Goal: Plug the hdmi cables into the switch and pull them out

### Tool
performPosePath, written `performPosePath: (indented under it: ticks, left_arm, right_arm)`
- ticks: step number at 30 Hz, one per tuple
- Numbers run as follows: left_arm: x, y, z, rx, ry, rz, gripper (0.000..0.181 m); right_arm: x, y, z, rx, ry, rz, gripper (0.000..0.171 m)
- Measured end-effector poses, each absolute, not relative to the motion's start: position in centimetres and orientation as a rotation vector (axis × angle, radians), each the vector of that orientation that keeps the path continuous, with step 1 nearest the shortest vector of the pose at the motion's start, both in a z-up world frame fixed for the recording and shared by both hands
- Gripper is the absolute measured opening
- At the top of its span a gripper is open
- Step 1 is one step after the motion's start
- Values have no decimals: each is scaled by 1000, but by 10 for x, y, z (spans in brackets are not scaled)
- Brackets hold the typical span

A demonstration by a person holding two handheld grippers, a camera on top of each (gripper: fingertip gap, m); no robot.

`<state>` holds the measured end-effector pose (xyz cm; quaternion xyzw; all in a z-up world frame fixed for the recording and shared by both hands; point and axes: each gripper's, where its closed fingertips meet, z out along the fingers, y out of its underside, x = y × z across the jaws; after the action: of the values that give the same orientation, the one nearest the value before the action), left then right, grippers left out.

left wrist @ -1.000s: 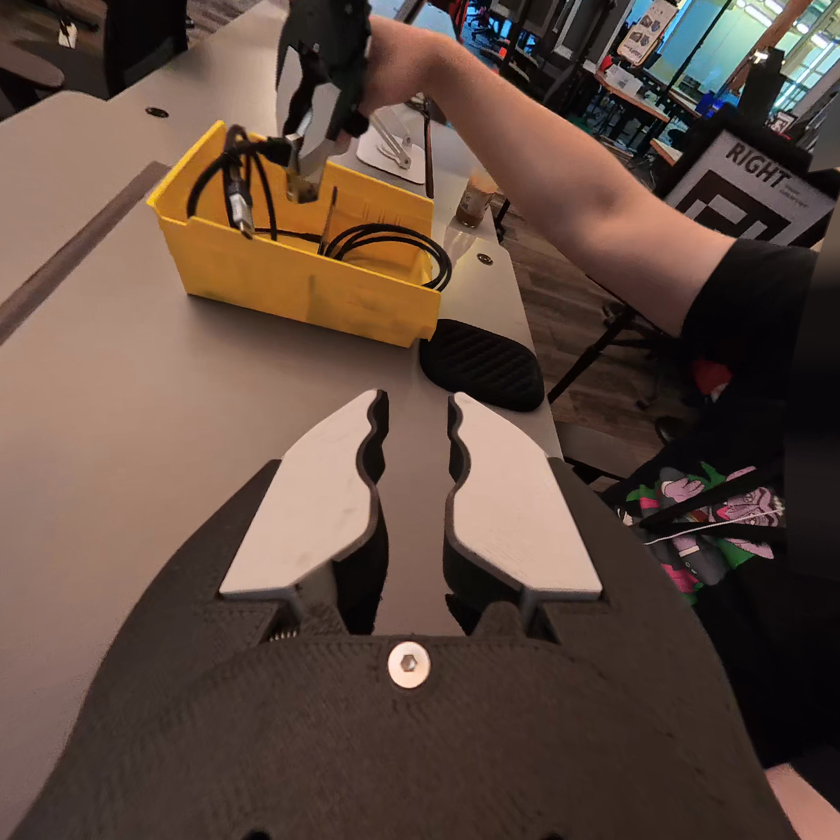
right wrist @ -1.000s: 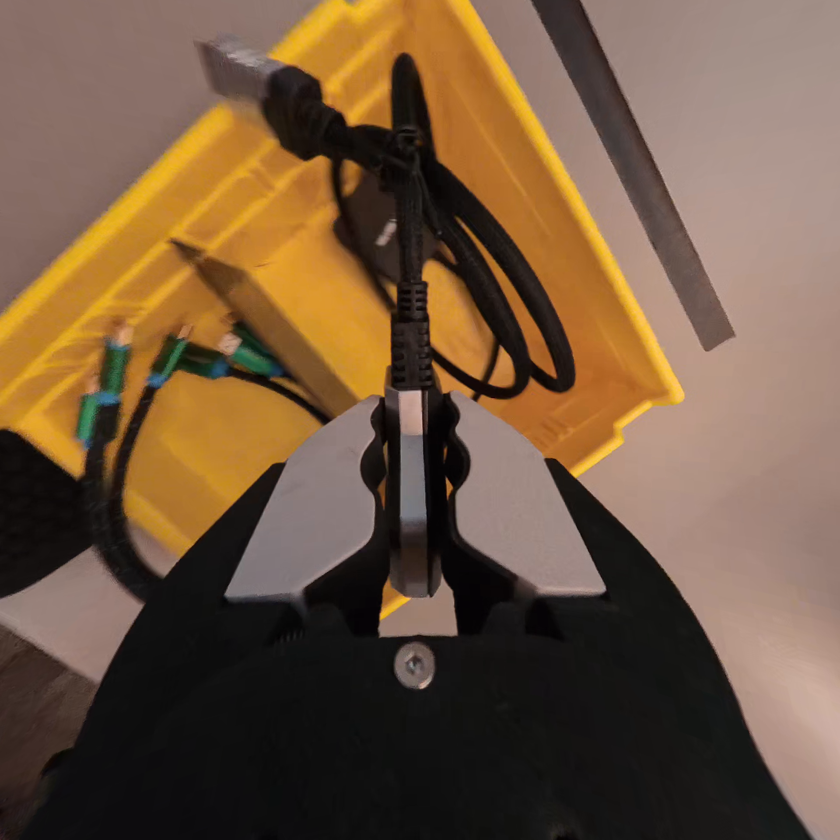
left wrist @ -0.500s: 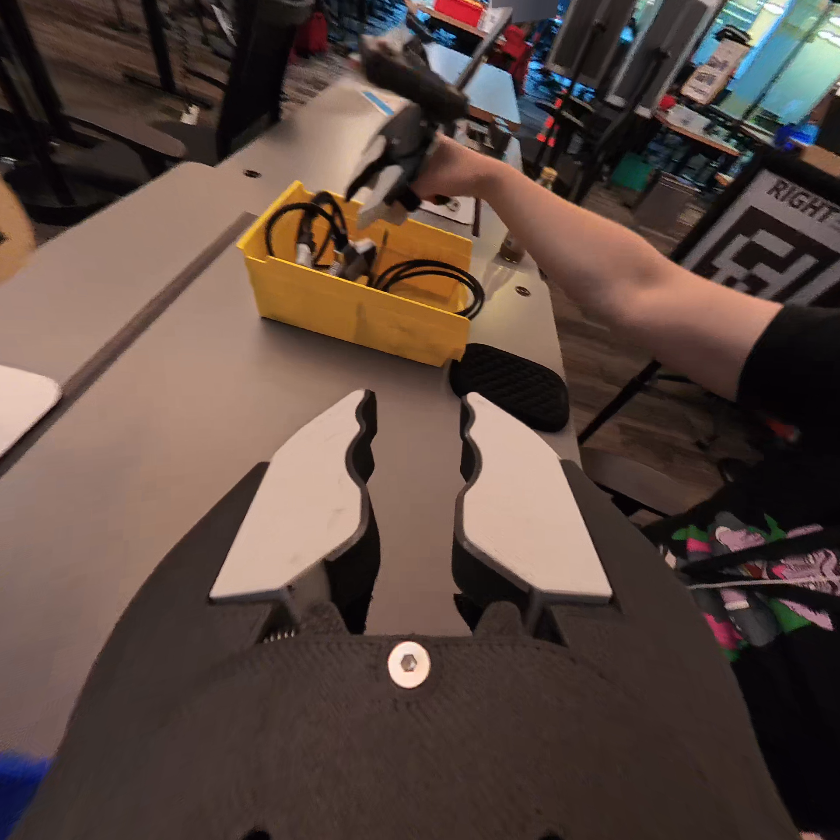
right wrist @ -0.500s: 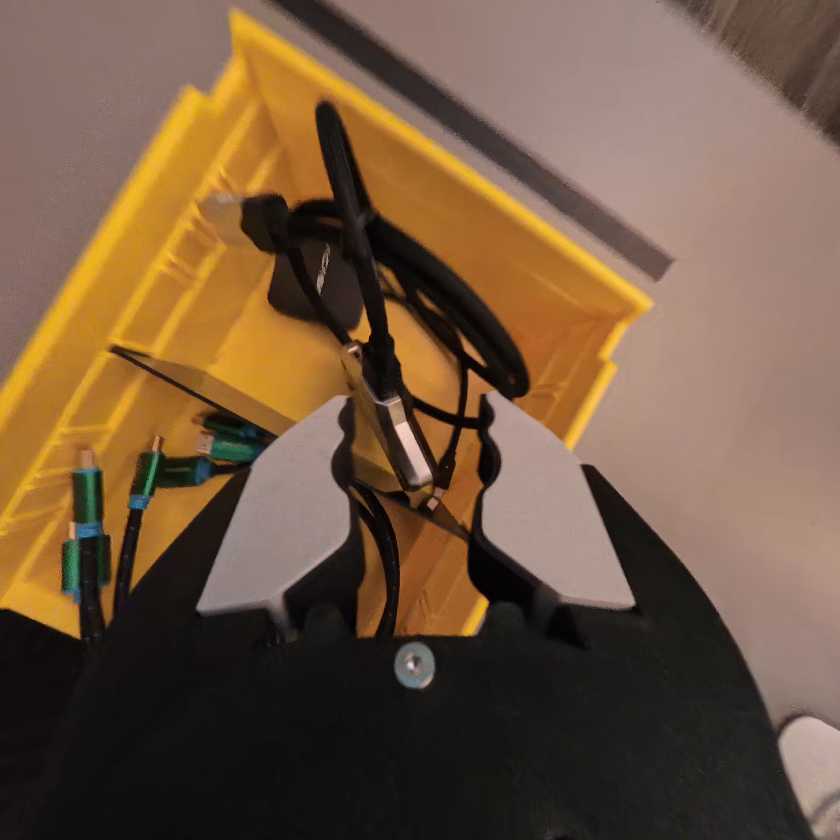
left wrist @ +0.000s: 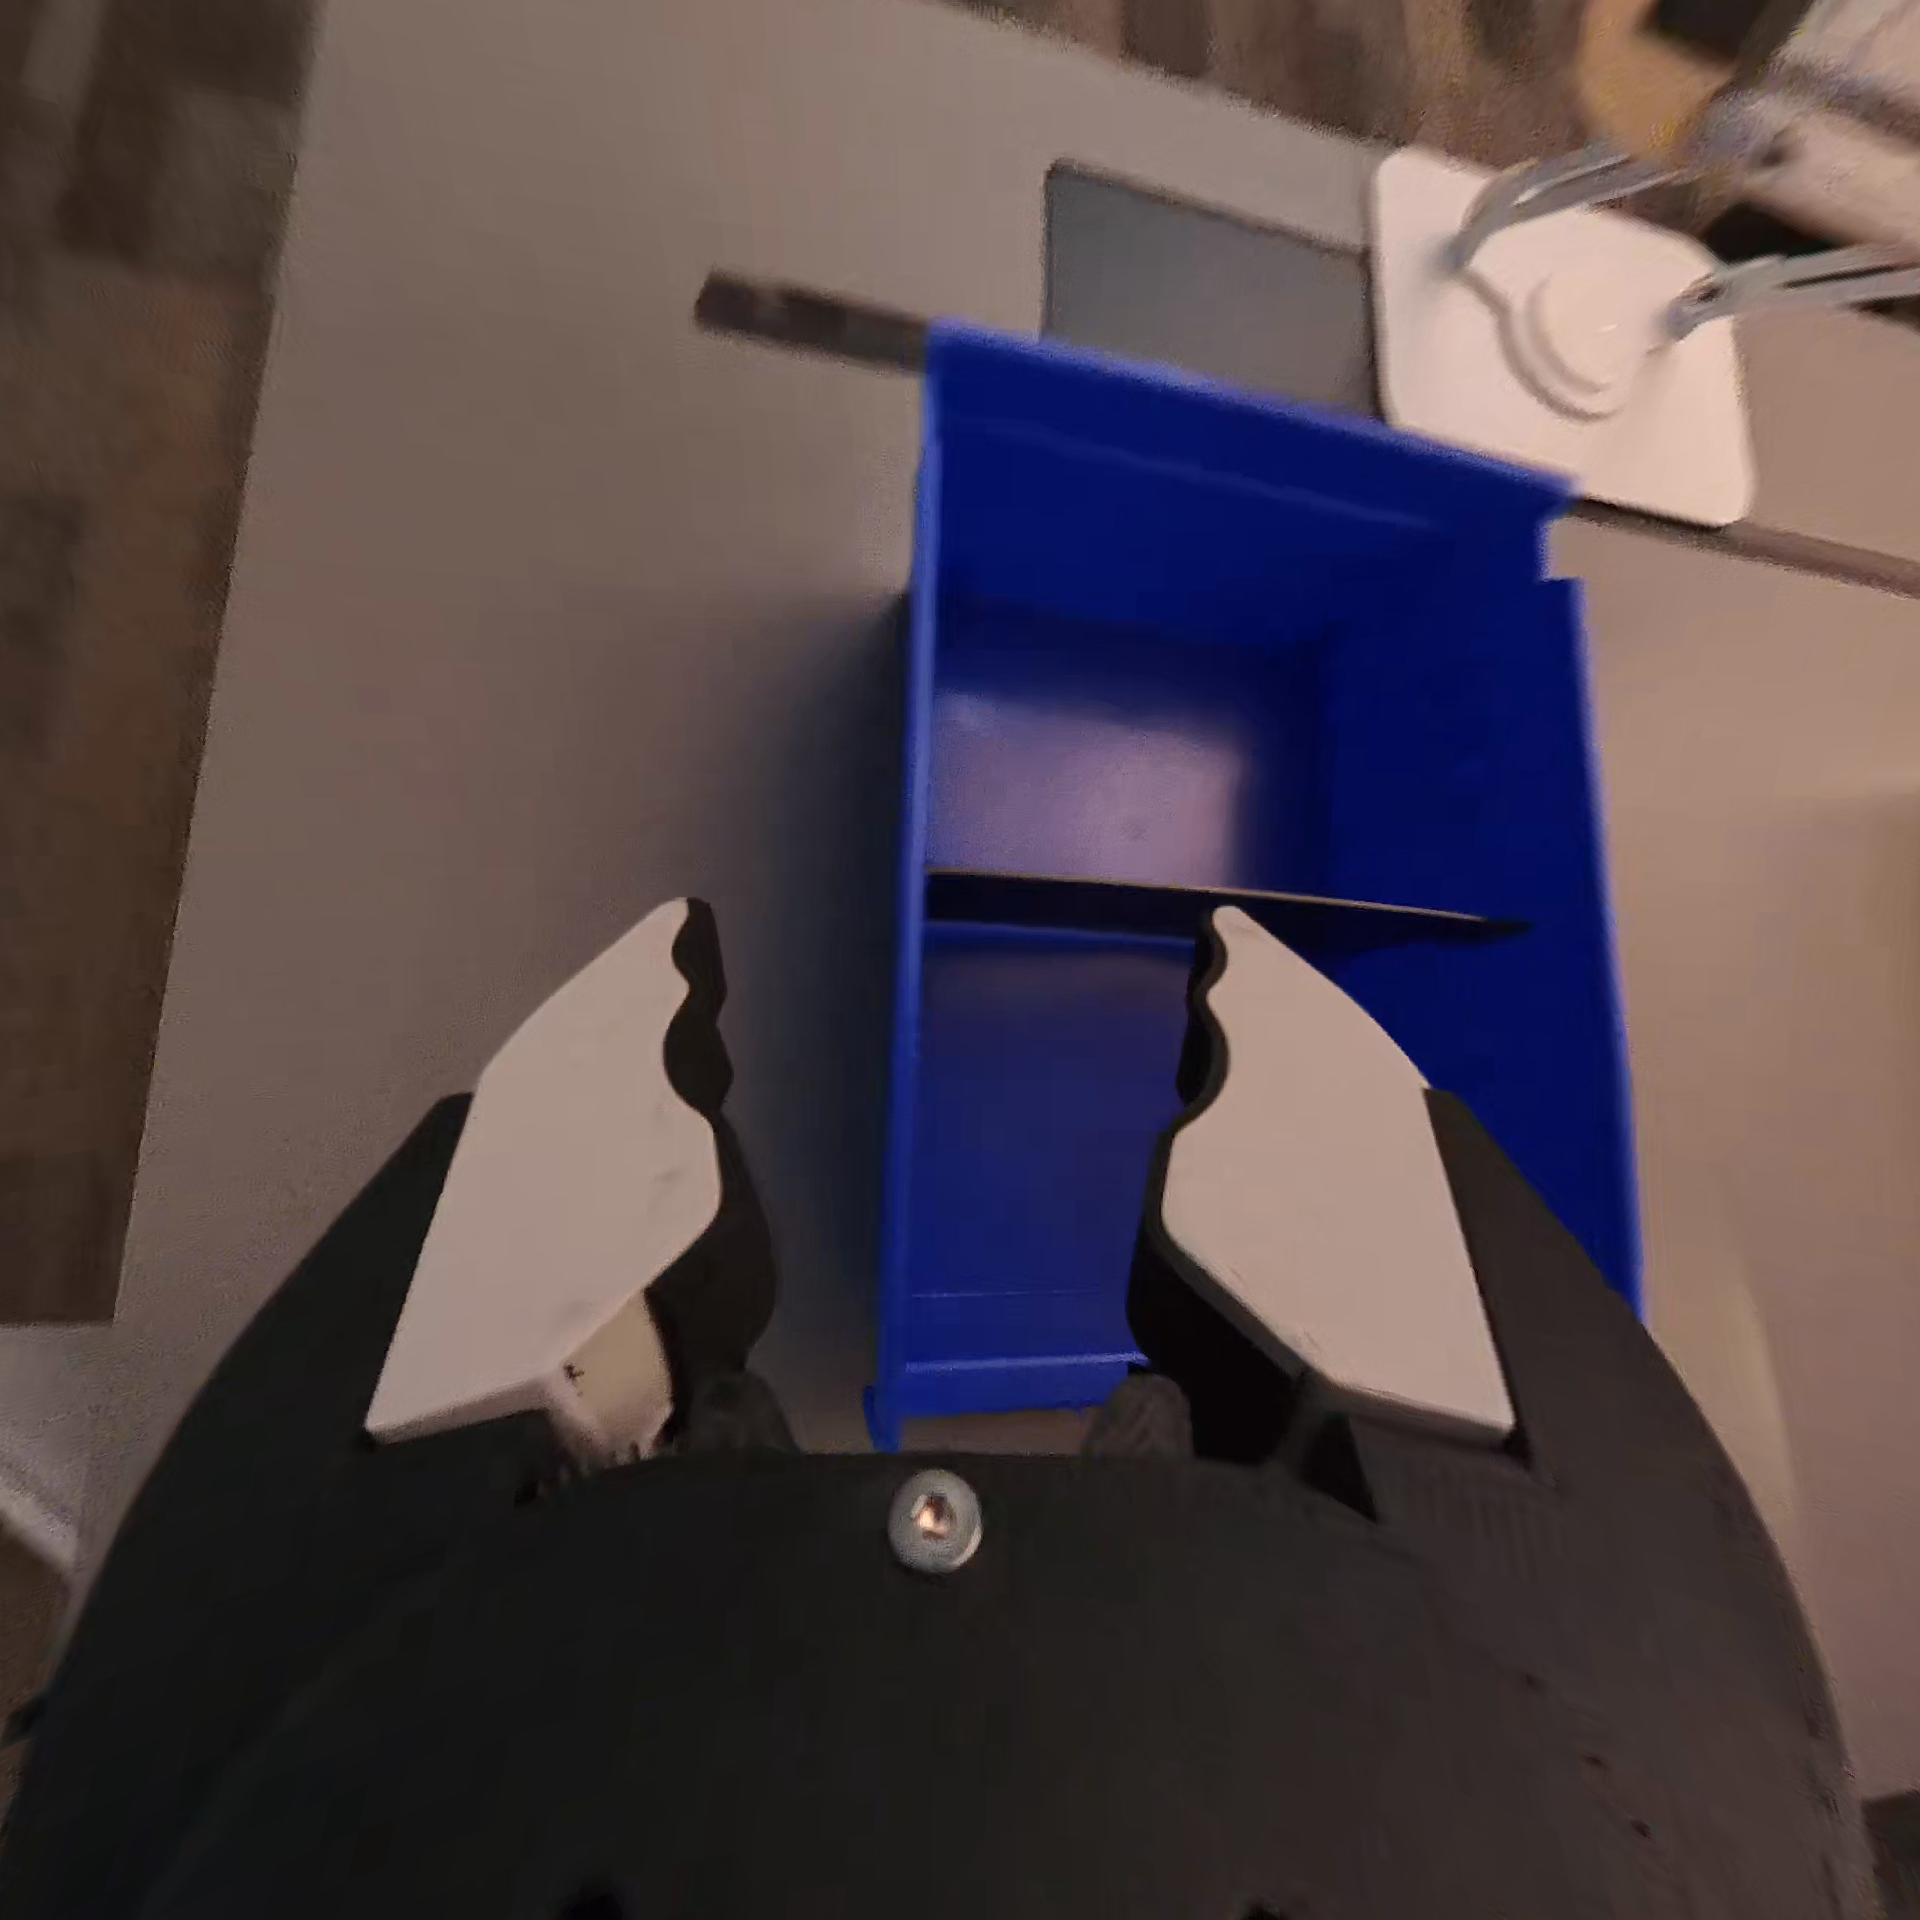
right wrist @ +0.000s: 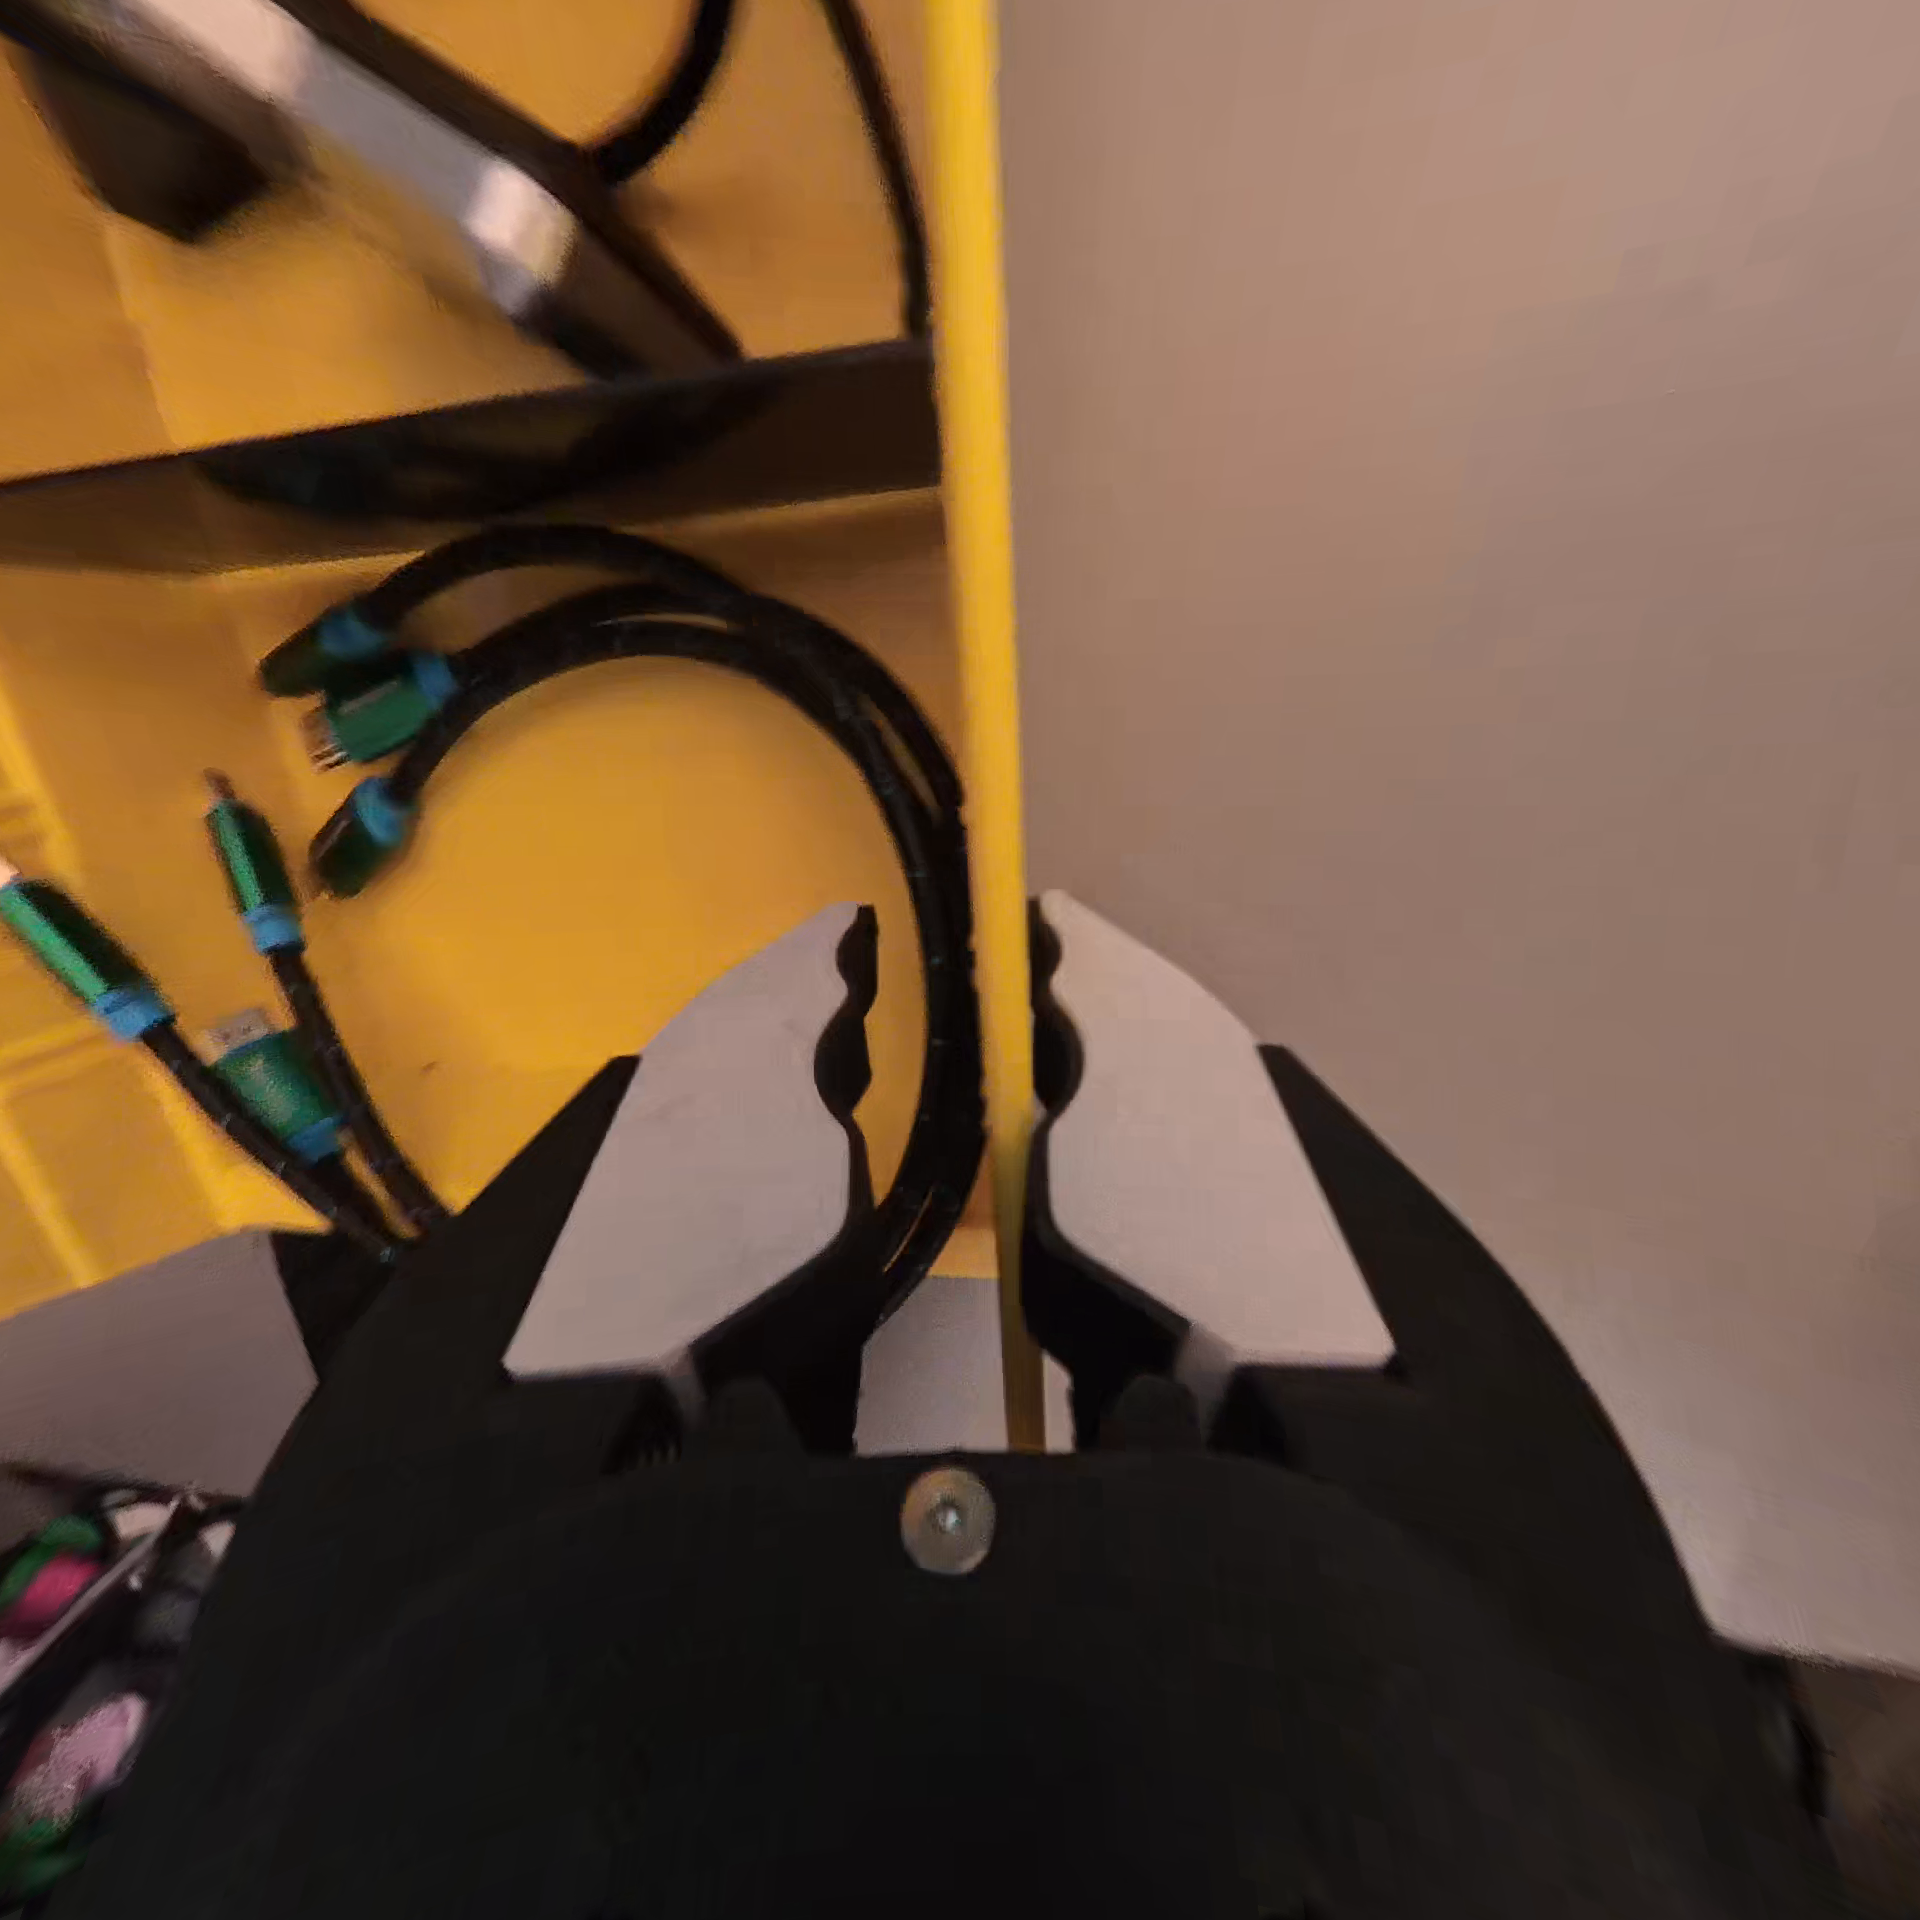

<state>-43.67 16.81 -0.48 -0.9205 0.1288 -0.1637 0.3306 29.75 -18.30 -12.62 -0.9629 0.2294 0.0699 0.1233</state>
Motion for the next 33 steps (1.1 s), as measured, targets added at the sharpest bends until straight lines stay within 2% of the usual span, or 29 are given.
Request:
performPosePath:
  ticks: [1, 6, 9, 11, 15, 17, 19, 33]
  left_arm:
    - [-443, 171, -17, -2447, 316, -419, 87]
    - [-439, 169, -51, -2583, 360, -371, 89]
    - [-437, 165, -69, -2669, 384, -365, 84]
    - [-439, 163, -83, -2730, 389, -343, 80]
    - [-444, 167, -102, -2796, 339, -337, 55]
    - [-438, 160, -106, -2831, 361, -420, 17]
    - [-432, 156, -109, -2861, 370, -466, 10]
    - [-370, 143, -113, -2885, 797, -264, 5]
  right_arm:
    - [302, -183, -127, -2835, 727, 152, 21]
    - [289, -171, -129, -2931, 729, 188, 16]
    - [285, -151, -127, -2818, 744, 185, 18]
    - [274, -147, -126, -2835, 727, 249, 27]
    - [262, -151, -132, -2933, 567, 263, 16]
    - [254, -147, -133, -2925, 568, 352, 15]
    - [246, -144, -133, -2943, 501, 370, 16]
    - [172, -100, -132, -3101, 248, 328, 18]
